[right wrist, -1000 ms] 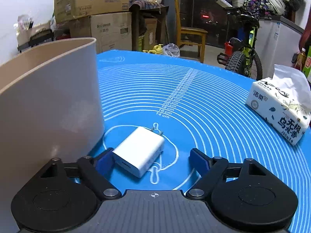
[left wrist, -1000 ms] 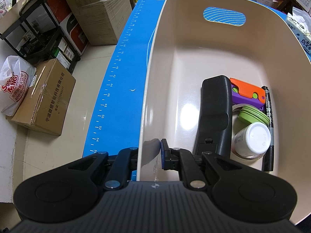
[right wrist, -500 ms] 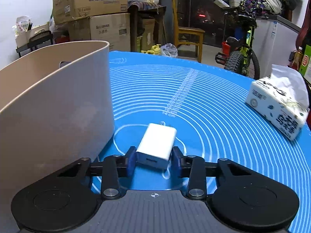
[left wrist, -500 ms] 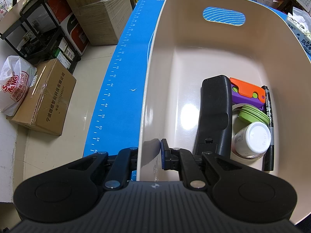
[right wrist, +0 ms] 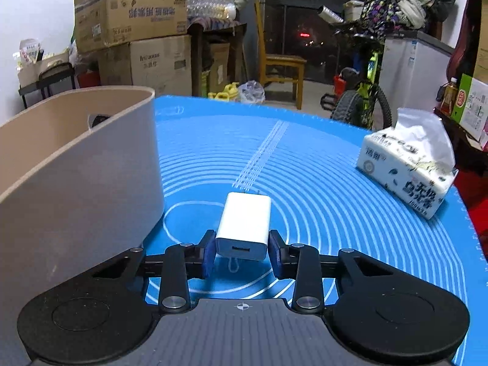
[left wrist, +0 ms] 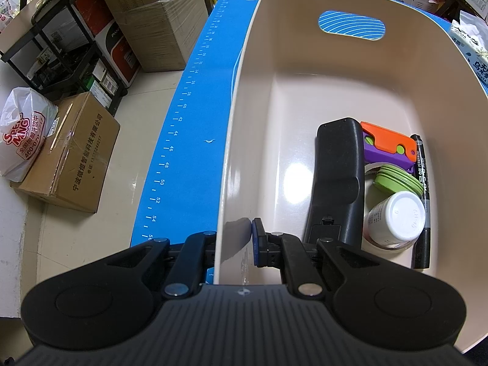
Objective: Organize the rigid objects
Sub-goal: 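Move the right gripper to the white charger and grasp it, then lift the white charger into the basket and open the right gripper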
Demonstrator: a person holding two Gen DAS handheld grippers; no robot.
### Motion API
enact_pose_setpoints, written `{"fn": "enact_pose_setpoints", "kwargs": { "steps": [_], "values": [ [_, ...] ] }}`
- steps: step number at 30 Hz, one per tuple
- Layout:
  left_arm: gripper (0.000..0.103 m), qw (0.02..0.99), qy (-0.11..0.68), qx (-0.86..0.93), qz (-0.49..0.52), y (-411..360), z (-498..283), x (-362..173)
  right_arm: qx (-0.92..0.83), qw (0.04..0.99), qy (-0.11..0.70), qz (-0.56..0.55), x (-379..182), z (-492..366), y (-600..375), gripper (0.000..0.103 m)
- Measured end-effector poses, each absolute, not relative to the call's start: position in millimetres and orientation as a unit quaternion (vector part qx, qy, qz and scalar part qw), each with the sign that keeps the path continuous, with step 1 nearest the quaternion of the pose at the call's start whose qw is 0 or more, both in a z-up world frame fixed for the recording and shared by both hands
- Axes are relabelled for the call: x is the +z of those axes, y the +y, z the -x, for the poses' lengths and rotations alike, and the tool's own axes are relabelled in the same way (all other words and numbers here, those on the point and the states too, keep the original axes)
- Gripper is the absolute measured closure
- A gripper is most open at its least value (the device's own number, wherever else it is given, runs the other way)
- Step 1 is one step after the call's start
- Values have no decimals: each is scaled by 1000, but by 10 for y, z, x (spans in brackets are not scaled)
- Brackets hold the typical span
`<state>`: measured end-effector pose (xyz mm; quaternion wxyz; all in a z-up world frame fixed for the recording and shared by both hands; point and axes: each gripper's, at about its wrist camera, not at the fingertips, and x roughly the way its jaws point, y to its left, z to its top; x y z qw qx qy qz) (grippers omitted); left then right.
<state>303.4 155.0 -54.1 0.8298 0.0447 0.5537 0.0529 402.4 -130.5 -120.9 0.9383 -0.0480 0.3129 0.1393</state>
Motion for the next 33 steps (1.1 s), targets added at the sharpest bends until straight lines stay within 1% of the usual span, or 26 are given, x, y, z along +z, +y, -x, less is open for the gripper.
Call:
{"fn": "enact_pose_setpoints", "kwargs": {
  "steps": [10,19,25,33],
  "values": [
    [90,830,553,53,-44,1566,-3022,-535,143,949,276,46,-880,-3906,-1331,60],
    [90,830,554,54,-44,1566,-3023,-535,198,949,240,53,-399,-3662,-1074,60],
    [90,830,554,56,-45,1564,-3021,-536,238,933,259,74,-224,-3507,-720,60],
    [89,829,554,59,-49,1536,-3030,-547,279,904,297,132,-322,-3327,-341,60]
  ]
}}
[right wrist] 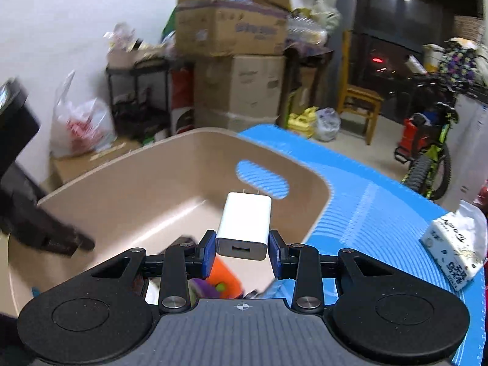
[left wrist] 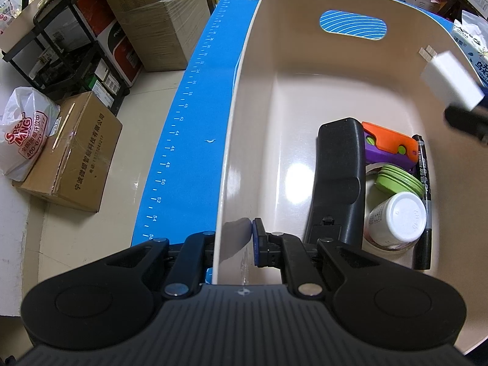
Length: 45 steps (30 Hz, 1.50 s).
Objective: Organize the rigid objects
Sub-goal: 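Lift the white charger into the basket and open the right gripper, then move the right gripper back to the silver key and grasp it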
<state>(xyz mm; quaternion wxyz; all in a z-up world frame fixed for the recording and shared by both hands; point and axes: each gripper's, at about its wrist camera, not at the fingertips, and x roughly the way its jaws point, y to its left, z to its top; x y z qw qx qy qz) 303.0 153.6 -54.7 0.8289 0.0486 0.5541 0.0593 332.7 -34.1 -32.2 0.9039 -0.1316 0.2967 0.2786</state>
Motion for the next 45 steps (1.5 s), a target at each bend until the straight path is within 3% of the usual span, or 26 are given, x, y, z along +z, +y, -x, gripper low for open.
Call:
{"fn": "enact_pose_setpoints", "kwargs": {
  "steps": [15,16,21,23,30,32,35,45],
  "values": [
    [88,828,554,68,-55,1495,-3052,-558,307,861,345,215,-479,-3180,8,61],
    [88,828,554,68,-54,1496,-3051,-559,306,863,341,210,-470,-3169,-12,54],
    [88,828,554,67,-55,1492,-3054,-559,303,877,334,166,-377,-3151,-144,47],
    [88,828,554,67,-54,1495,-3053,-558,295,885,328,151,-325,-3134,-196,36],
    [88,828,553,68,-54,1492,-3046,-555,266,911,309,59,-161,-3110,-512,35],
    [88,828,554,68,-54,1493,-3045,-548,249,919,304,33,-141,-3108,-585,27],
    [88,828,553,70,-55,1494,-3046,-544,231,925,300,-3,-140,-3122,-726,26],
    [87,828,553,73,-56,1485,-3038,-544,145,947,284,-41,-246,-3200,-1243,19]
  ]
}}
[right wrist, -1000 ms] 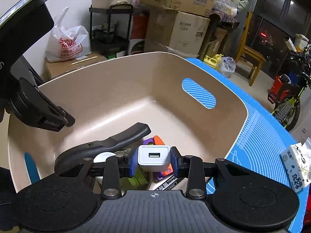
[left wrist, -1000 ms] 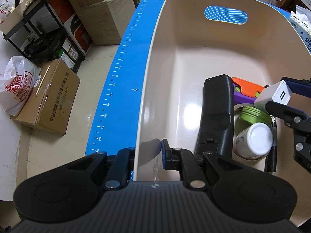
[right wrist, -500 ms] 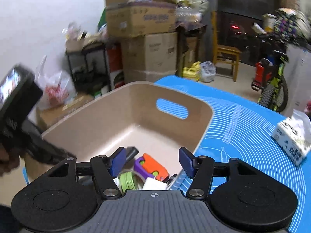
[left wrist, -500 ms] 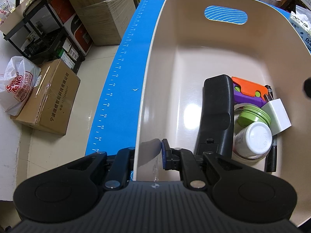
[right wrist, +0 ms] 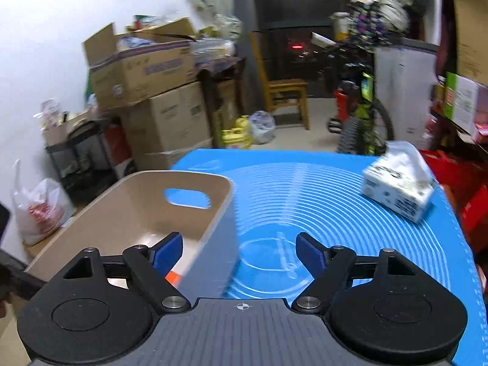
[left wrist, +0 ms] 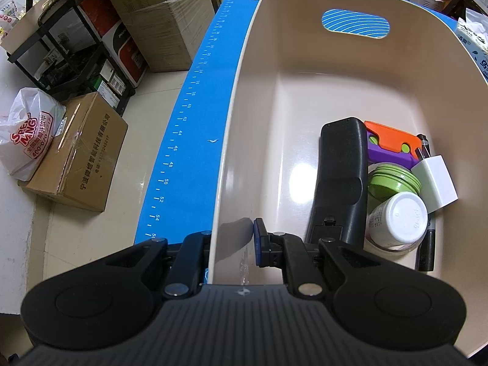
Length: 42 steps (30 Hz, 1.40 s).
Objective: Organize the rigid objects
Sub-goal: 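Move the right gripper back to the silver key and grasp it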
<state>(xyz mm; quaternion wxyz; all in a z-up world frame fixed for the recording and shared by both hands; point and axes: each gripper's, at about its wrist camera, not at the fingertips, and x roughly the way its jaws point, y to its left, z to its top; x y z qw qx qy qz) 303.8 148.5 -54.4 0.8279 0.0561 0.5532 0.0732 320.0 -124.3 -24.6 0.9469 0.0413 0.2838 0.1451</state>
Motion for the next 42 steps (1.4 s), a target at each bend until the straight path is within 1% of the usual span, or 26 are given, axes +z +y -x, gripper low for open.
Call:
{"fn": "enact_pose_setpoints", "kwargs": {
  "steps": [8,18,21,23,25,30,32,33,42],
  "values": [
    [87,828,553,76,-59,1478,-3030,-550,83,948,308,2,-602,-3335,-1400,19],
    [86,828,553,76,-60,1472,-3029,-547,110,925,354,84,-986,-3437,-1166,20],
    [86,828,552,75,-60,1478,-3031,-544,118,917,372,84,-1076,-3474,-1138,25],
    [86,828,552,75,-60,1477,-3033,-542,124,911,385,79,-1140,-3493,-1142,33],
    [86,828,552,76,-61,1475,-3032,-543,130,905,399,73,-1204,-3514,-1136,36],
    [86,828,552,76,-60,1476,-3033,-543,130,902,406,65,-1277,-3510,-1144,41],
    [86,828,552,76,-61,1478,-3032,-544,127,905,399,78,-1267,-3486,-1112,52],
    [86,828,552,76,-60,1474,-3031,-545,123,906,396,87,-1258,-3470,-1092,54],
    [86,828,552,76,-60,1473,-3030,-546,90,915,371,132,-1170,-3385,-1089,56]
  ]
}}
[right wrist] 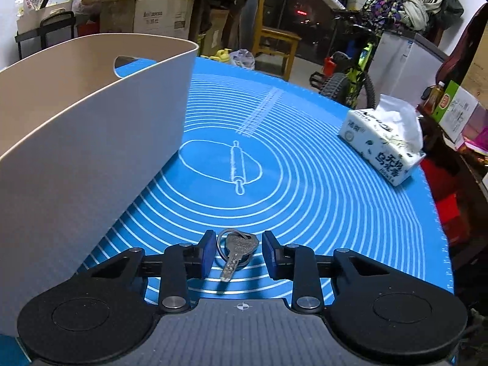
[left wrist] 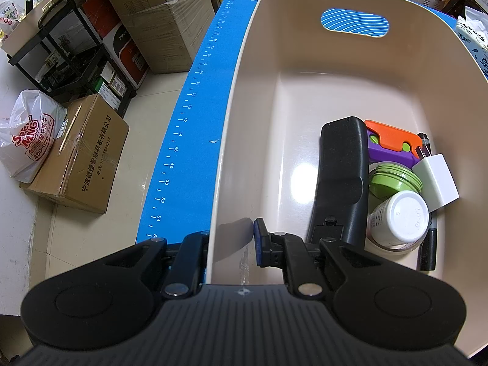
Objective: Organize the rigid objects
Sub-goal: 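Move the right gripper back to the silver key and grasp it, then carry the silver key into the basket and release it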
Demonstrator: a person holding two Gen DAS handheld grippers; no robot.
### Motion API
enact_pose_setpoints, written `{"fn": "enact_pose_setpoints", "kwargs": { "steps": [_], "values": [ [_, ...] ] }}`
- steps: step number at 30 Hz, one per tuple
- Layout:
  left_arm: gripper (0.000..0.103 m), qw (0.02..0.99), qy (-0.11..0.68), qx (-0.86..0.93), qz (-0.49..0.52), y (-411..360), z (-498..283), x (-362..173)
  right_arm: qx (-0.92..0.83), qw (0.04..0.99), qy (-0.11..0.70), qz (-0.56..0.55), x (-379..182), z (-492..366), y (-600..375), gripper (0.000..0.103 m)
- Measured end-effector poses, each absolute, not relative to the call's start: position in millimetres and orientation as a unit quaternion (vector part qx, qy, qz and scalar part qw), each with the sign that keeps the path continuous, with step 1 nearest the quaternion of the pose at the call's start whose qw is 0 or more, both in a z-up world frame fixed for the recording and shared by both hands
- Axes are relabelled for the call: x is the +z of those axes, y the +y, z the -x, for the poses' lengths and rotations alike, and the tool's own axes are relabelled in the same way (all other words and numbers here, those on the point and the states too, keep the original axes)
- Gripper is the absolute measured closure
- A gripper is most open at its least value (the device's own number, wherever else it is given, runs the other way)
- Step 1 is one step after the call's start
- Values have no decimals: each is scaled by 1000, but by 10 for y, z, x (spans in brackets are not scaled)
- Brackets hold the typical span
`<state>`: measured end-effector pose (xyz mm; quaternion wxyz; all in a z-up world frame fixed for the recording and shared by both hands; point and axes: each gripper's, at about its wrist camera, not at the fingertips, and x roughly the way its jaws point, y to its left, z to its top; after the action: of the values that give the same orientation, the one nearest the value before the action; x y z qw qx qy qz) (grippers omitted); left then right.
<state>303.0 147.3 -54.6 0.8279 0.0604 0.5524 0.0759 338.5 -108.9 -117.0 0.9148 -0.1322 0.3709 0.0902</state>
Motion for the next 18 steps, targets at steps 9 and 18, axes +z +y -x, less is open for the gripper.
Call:
{"fn": "enact_pose_setpoints", "kwargs": {
  "steps": [9,18],
  "values": [
    [86,828,552,76,-61,1473,-3030,-548,64,919,366,133,-1165,-3398,-1149,60],
    [86,828,552,77,-63,1475,-3033,-543,11,929,353,112,-1119,-3471,-1339,68]
  ]
}}
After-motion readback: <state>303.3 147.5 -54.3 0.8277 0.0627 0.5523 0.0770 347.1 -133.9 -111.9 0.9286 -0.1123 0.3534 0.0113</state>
